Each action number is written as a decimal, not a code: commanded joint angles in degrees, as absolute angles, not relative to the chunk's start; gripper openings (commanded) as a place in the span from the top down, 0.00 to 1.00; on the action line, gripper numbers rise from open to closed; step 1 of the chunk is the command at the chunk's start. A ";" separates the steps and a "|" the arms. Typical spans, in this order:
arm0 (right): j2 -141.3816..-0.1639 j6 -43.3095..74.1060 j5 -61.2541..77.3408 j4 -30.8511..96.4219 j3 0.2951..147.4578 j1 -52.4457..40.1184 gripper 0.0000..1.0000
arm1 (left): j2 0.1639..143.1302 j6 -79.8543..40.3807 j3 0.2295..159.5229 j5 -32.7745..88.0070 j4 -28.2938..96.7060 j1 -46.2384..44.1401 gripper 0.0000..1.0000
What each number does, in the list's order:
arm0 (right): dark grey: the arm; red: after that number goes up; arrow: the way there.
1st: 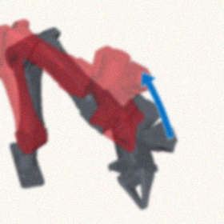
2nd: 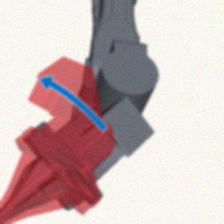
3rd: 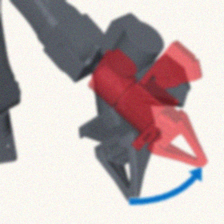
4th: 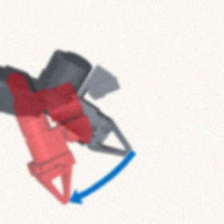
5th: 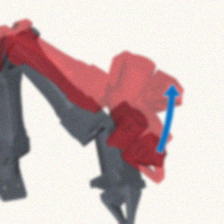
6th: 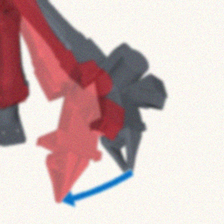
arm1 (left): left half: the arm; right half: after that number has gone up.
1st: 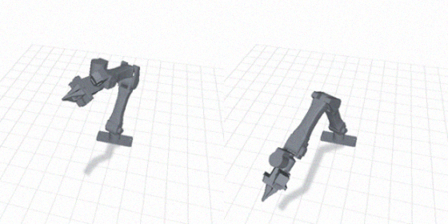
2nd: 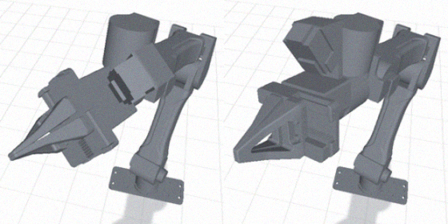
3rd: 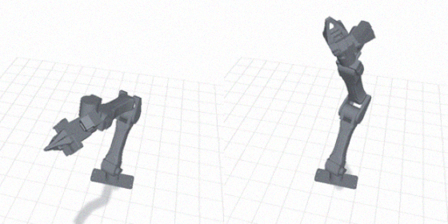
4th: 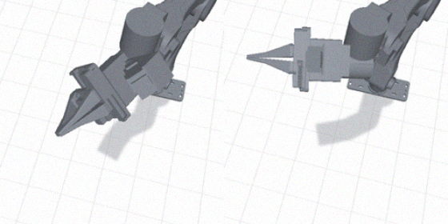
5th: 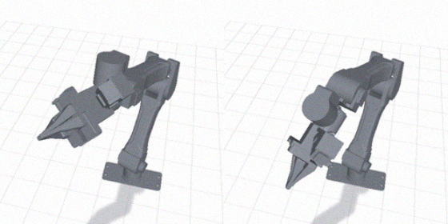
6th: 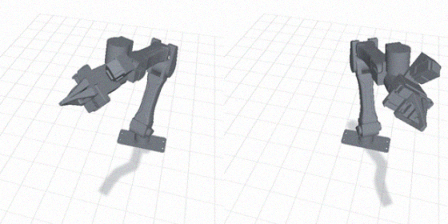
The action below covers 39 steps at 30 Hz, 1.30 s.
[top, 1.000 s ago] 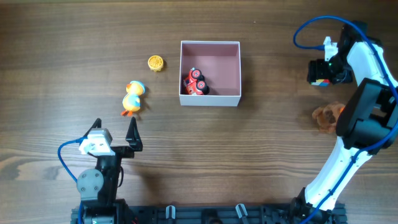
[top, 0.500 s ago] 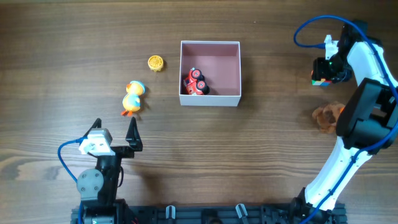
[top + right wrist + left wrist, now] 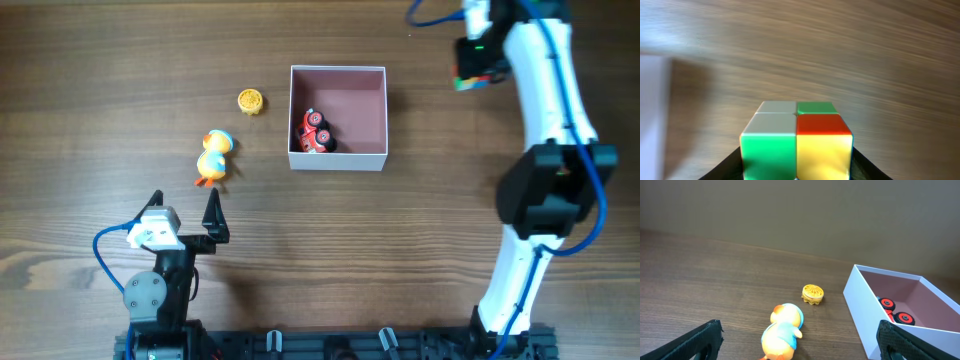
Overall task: Pack container
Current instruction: 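Carry the cube over the box and drop it inside, then move the right gripper down onto the brown plush and grasp it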
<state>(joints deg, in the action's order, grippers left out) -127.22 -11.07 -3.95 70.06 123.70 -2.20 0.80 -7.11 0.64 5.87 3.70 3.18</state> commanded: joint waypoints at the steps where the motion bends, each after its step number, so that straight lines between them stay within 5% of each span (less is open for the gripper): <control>1: -121.58 -4.62 -2.74 70.28 125.95 -11.79 0.61 | 0.27 -6.42 0.32 5.74 3.95 3.62 0.00; 7: -120.53 0.16 -2.79 70.13 125.93 -26.50 0.54 | 0.27 -6.42 0.32 5.74 3.95 3.62 0.00; 17: -120.66 4.71 -3.25 62.61 119.50 -28.16 0.45 | 0.27 -6.42 0.32 5.74 3.95 3.62 0.00; 26: -120.38 8.62 -10.79 61.28 115.66 -23.29 0.32 | 0.27 -6.42 0.32 5.74 3.95 3.62 0.00; 29: -119.33 14.06 -18.48 70.37 119.44 -19.05 0.03 | 0.27 -6.42 0.32 5.74 3.95 3.62 0.00; 30: -118.45 16.38 -20.56 76.36 122.10 -16.45 0.00 | 0.27 -6.42 0.32 5.74 3.95 3.62 0.00; 34: -111.74 23.44 -20.88 91.94 124.88 -8.10 0.00 | 0.27 -6.42 0.32 5.74 3.92 3.62 0.00; 39: -101.58 22.52 -9.91 92.16 122.52 1.13 0.00 | 0.27 -6.42 0.32 5.74 3.95 3.62 0.00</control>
<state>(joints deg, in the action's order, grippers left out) -106.00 20.53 -15.09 91.96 122.89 -1.89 0.80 -7.11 0.64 5.87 3.70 3.18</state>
